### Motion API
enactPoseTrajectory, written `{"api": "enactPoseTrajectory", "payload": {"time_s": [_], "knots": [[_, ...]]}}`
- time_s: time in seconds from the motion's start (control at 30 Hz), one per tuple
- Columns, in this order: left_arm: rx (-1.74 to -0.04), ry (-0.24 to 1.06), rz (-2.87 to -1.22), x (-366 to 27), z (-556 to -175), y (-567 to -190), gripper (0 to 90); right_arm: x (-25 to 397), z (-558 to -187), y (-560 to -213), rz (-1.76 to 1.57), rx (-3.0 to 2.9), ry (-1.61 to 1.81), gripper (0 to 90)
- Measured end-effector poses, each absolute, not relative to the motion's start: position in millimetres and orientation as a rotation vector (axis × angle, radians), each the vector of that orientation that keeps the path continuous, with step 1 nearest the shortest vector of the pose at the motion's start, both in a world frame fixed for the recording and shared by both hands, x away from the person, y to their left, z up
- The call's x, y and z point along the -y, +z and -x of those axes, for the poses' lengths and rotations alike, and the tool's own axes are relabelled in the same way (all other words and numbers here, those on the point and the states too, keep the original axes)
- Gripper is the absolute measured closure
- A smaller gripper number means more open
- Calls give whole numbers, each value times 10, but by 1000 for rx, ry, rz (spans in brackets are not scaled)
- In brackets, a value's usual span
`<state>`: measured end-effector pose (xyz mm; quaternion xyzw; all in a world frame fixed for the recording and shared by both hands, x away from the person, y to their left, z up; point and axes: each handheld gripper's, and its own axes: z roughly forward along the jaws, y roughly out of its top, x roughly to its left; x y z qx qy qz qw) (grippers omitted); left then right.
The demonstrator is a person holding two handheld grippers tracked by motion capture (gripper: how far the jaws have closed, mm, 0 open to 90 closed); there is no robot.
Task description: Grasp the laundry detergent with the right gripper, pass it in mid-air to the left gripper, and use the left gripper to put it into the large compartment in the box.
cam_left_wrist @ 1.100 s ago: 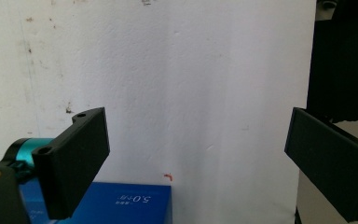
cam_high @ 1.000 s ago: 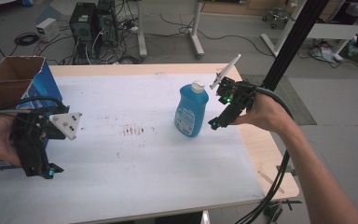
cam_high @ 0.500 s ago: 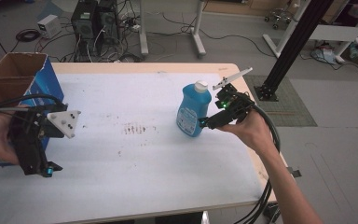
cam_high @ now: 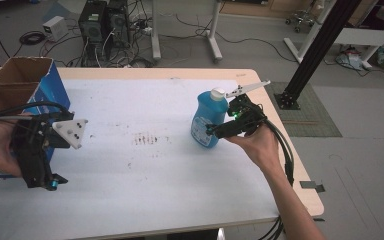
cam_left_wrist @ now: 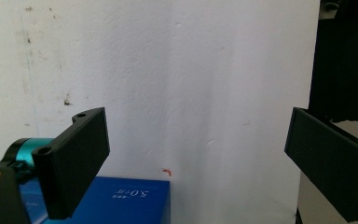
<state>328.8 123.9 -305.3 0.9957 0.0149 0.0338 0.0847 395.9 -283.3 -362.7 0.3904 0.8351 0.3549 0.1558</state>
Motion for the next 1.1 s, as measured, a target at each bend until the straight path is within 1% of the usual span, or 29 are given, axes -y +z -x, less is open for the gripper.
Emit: {"api": "enactPoseTrajectory", "payload": {"time_s": [1.1], "knots": [[-61,93,-2975,-1279,-3294,-3087,64,2723,-4046,-3747,-1155,-2294,1064,92]]}}
